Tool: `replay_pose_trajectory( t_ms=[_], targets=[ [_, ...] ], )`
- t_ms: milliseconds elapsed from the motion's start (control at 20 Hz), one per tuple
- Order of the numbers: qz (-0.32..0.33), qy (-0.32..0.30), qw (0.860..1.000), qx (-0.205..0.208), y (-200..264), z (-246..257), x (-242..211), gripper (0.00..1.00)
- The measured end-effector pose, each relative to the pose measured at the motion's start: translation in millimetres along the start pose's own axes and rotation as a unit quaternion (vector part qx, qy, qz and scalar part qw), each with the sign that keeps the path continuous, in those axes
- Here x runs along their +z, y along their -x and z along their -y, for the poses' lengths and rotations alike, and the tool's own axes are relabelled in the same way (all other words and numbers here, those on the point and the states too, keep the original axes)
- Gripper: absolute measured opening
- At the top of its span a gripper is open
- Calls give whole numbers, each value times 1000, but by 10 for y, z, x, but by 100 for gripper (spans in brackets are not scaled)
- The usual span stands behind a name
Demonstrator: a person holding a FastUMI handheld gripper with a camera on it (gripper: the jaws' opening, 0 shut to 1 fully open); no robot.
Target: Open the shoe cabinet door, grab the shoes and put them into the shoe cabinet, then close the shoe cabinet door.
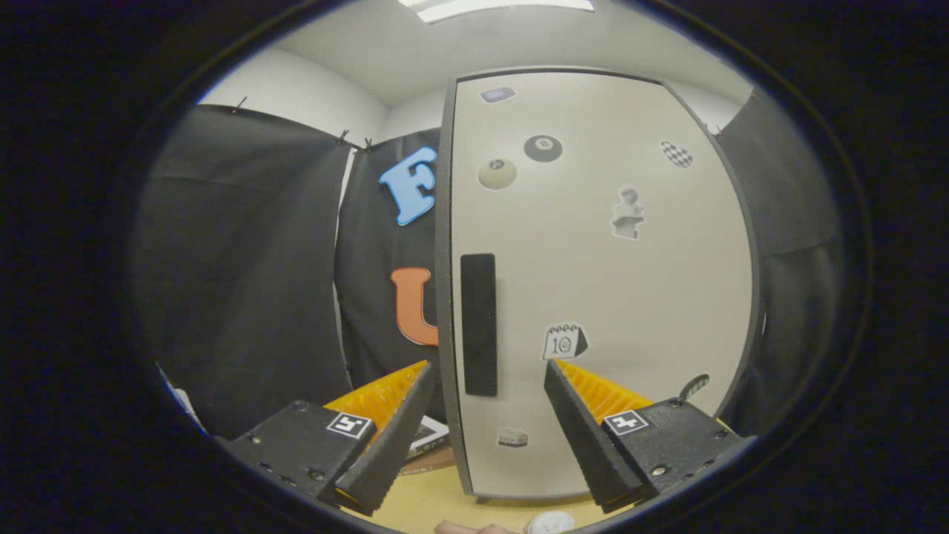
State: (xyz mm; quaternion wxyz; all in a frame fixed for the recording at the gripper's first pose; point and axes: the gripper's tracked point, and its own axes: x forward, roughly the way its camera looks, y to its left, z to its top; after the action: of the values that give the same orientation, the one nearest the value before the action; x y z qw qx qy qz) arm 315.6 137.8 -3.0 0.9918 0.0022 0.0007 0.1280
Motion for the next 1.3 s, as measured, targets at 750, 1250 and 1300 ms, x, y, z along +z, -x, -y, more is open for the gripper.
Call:
replay_pose_trajectory(
  t_ms=[750,1250,1300],
  targets=[
    [-48,0,999,-18,-629,35,-25,40],
    [-60,-4,998,1,-546,35,-25,32],
    [-58,-3,998,0,-513,38,-26,31]
  ],
)
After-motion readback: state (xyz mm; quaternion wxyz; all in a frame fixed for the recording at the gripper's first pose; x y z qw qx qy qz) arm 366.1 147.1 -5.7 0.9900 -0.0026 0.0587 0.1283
